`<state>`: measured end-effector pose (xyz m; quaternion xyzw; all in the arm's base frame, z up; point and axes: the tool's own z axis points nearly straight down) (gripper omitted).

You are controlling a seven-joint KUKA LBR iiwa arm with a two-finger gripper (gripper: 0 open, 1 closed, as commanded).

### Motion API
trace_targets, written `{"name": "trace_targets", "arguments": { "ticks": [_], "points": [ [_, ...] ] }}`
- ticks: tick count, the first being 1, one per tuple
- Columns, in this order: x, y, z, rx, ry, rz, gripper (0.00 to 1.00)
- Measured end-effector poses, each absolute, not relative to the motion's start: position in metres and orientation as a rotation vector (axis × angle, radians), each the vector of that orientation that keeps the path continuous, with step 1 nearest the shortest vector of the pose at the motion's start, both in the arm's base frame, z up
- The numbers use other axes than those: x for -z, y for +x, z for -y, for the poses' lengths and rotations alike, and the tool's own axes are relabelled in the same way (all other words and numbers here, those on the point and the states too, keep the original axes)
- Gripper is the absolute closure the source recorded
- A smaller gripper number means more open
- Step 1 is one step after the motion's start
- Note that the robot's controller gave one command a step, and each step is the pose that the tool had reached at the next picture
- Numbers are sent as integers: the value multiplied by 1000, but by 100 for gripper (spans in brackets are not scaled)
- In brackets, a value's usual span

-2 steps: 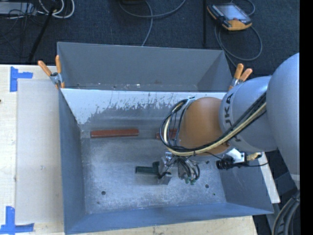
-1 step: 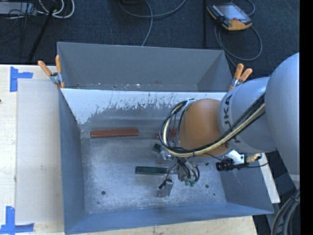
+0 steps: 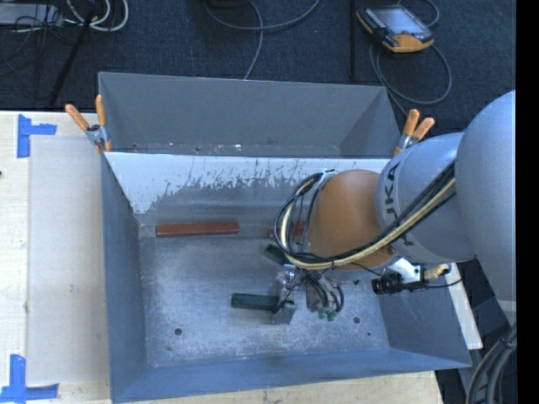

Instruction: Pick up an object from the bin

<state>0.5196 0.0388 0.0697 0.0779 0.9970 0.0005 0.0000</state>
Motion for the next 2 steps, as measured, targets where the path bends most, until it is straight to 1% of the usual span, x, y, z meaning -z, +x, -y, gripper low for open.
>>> {"name": "trace_targets", "arguments": {
  "ticks": [1,2],
  "points": [
    [-186,543,-41,-3,281,-3120,100],
    [-238,512,-25,0,-282,-3125,100]
  ]
}}
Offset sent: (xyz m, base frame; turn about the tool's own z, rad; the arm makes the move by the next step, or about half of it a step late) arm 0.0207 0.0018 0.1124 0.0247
